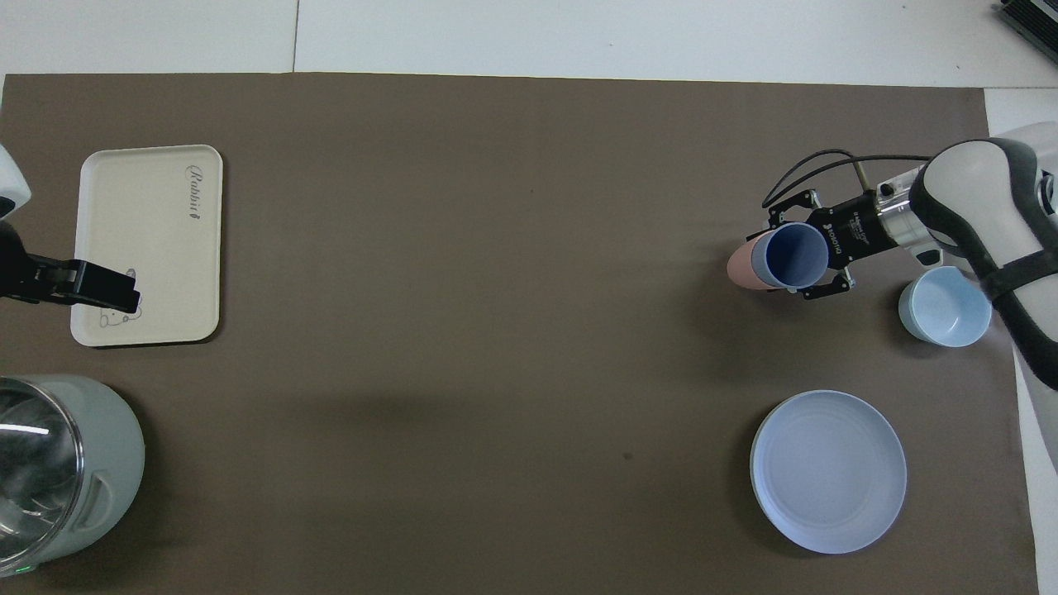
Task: Place cup on tray
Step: 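Carry the cup toward the left gripper while the left gripper grasps it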
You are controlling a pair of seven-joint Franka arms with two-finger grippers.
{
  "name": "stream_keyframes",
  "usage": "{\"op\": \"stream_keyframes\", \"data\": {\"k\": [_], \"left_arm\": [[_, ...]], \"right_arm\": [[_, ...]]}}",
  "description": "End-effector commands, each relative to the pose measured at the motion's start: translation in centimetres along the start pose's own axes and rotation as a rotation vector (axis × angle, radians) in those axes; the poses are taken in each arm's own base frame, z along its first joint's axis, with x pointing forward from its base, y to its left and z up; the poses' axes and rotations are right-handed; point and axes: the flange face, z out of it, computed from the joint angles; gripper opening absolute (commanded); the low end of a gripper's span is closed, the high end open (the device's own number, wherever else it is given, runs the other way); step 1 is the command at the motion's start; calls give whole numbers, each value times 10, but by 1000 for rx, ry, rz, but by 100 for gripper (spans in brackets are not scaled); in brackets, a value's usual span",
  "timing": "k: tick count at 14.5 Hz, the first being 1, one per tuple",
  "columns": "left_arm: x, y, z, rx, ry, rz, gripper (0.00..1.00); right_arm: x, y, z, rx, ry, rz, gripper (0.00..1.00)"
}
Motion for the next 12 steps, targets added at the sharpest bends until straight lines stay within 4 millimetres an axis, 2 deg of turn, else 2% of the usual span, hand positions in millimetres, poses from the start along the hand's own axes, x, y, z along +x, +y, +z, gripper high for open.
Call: {"op": "stream_keyframes", "data": {"k": [1,3,5,7,8,10,11,12], "left_arm": [[-6,6,-4,6,23,-11,100],[-3,15,-5,-50,39,-85,100],[0,42,-6,-54,58,-124,100],[2,56,-8,-56,74,-152,100],[2,77,-8,-59,74,-177,100],[-4,138,1,-73,102,-302,100],[-7,160,5,-87,126,-354,100],[-15,189,15,-106,157,-375,100]], "right_arm": [[-56,-10,19,2,3,7,0],[-103,-32,39,2,33,69,0],[-155,-56,60,52,73,129,0],[-196,-71,78,94,88,210,0],[-220,-75,92,89,89,219,0],[-254,-79,100,108,90,249,0],[-274,-81,108,109,88,264,0],[-288,-84,108,131,88,288,0]]}}
